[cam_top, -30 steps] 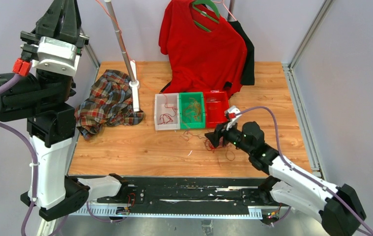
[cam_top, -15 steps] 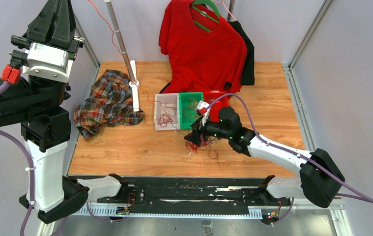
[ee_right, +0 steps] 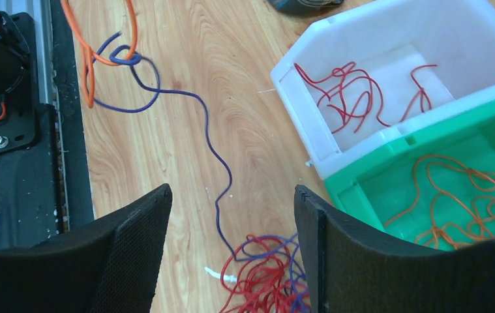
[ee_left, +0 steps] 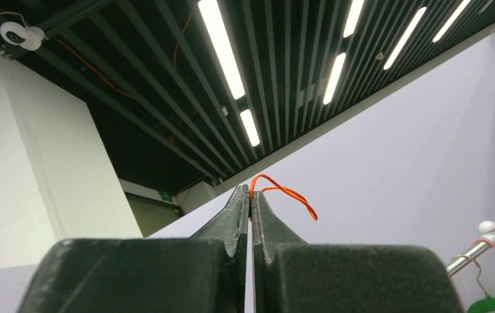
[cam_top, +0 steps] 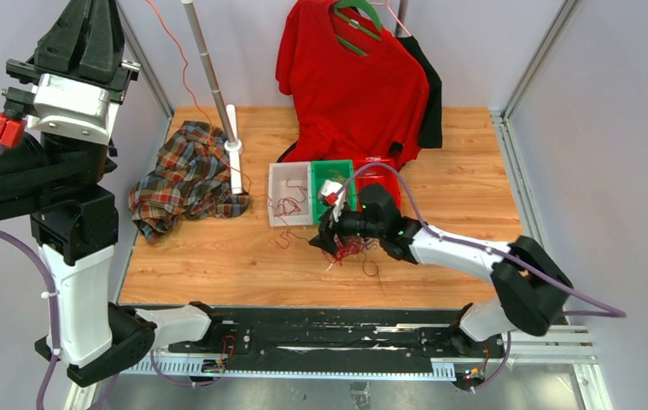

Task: Untangle the cables

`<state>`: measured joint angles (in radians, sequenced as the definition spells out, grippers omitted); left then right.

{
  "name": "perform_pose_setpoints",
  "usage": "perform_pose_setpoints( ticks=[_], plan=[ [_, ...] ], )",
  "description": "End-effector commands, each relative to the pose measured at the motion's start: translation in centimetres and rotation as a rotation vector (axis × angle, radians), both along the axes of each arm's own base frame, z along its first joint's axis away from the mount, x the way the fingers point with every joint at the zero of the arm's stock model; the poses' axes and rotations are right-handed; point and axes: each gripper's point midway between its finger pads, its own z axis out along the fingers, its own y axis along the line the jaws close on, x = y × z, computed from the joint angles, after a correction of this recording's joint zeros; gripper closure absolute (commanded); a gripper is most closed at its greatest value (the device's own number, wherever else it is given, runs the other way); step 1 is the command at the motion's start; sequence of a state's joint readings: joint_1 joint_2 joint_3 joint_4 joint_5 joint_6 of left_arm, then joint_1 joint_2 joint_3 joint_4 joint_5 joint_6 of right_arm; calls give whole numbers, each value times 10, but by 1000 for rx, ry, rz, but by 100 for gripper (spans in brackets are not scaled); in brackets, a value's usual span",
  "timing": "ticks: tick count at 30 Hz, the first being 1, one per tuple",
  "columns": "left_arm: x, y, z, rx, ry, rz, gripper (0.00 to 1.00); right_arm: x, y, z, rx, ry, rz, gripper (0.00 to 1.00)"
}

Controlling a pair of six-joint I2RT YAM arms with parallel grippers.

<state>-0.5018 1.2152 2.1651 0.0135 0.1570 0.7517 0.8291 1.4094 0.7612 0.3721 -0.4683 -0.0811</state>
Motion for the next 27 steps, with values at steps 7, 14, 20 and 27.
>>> perform_pose_setpoints(
  ticks=[7, 14, 20, 27],
  plan=[
    [-16, 7, 10, 4, -46, 15, 99, 3, 56, -14, -1, -66, 155, 34],
    [-22, 10, 13, 6, -59, 20, 99, 20, 59, -24, -15, -107, 74, 63],
    [-28, 12, 15, 6, -75, 22, 99, 20, 44, -29, -21, -119, 19, 87],
    [-36, 18, 23, 7, -119, 60, 99, 18, 16, -37, -41, -110, -88, 99]
  ],
)
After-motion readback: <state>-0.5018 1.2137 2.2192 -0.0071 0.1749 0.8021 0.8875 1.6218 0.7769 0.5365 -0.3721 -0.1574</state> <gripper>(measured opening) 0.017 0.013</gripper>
